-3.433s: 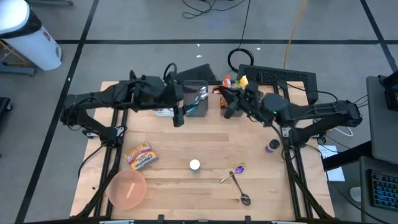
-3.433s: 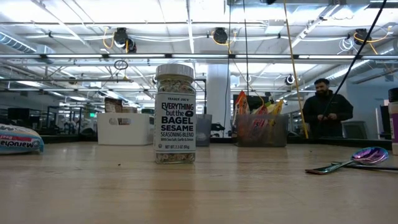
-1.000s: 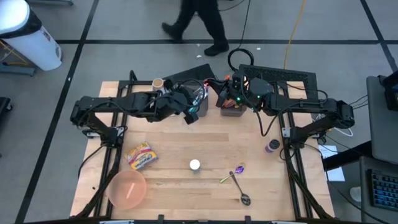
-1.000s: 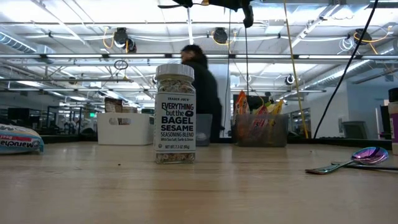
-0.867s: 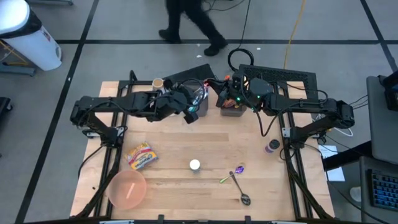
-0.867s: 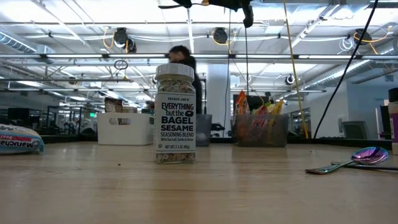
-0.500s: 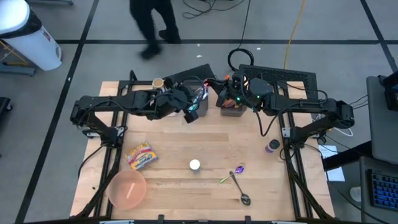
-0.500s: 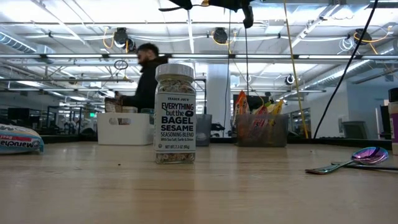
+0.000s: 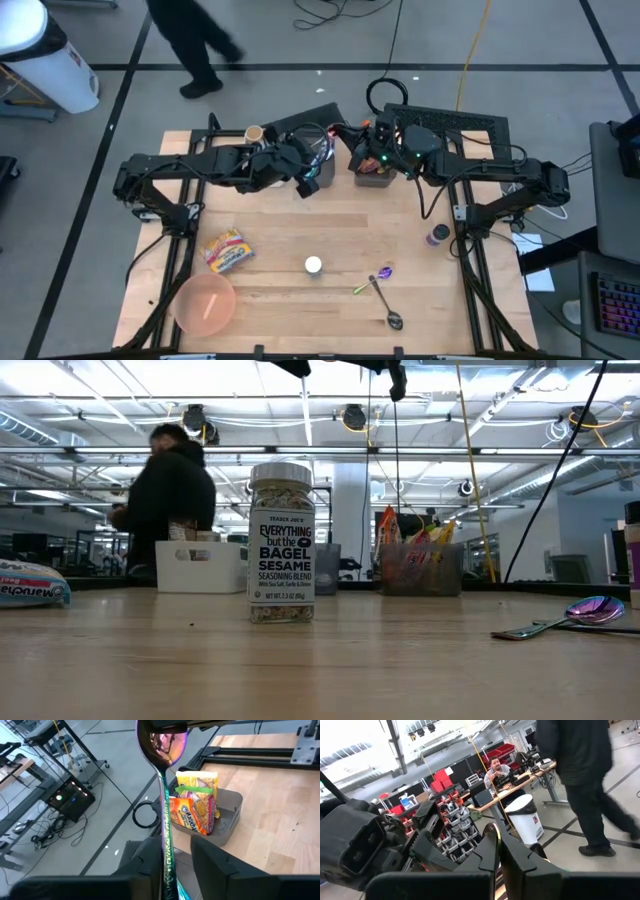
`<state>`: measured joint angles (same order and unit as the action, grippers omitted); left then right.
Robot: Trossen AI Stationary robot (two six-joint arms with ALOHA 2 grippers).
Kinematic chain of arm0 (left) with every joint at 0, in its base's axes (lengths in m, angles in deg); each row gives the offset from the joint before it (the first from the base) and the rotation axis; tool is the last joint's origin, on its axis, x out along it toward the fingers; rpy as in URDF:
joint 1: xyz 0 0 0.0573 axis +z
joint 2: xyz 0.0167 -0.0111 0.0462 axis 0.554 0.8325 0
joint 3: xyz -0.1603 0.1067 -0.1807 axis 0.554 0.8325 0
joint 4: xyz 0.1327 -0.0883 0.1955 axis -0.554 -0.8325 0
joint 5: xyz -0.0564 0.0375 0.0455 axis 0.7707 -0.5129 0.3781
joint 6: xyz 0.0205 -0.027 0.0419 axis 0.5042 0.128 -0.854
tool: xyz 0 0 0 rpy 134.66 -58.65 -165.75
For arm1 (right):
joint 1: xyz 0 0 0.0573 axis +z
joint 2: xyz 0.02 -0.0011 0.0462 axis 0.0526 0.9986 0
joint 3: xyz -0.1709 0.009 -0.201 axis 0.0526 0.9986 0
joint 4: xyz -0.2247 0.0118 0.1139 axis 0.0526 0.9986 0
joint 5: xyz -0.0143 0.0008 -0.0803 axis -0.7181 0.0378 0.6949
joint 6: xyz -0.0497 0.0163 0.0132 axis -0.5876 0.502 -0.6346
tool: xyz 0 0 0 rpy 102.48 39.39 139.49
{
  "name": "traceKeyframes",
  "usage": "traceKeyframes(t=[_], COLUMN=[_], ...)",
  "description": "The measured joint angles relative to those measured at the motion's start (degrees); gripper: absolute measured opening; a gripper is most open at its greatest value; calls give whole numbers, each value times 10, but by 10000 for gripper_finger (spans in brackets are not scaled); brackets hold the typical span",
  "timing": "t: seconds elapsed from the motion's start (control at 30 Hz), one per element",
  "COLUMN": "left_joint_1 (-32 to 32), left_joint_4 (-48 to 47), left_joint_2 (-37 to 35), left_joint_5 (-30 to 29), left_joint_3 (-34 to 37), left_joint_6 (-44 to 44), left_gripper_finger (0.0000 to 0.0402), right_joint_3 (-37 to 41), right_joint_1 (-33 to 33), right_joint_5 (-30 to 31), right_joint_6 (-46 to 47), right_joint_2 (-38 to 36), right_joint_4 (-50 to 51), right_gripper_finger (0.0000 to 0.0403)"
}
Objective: Pick & Place Food Item
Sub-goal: Put the left violet spoon into the left black bin
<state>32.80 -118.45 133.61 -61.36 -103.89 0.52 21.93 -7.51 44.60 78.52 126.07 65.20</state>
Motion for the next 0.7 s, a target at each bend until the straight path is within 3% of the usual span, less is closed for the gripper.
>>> traceKeyframes(t=[0.37, 0.5, 0.7], left_joint_1=[1, 1, 0], left_joint_4=[0, 1, 1], left_joint_2=[0, 0, 1], left_joint_5=[-7, -7, 1], left_joint_3=[0, 0, 0], left_joint_6=[-5, -4, -9], left_gripper_finger=[20, 20, 55], right_joint_3=[0, 0, 0], right_joint_1=[0, 0, 0], right_joint_5=[1, 1, 0], right_joint_6=[-1, -1, -2], right_joint_2=[-1, -1, -1], right_joint_4=[13, 14, 27], right_gripper_finger=[0, 0, 0])
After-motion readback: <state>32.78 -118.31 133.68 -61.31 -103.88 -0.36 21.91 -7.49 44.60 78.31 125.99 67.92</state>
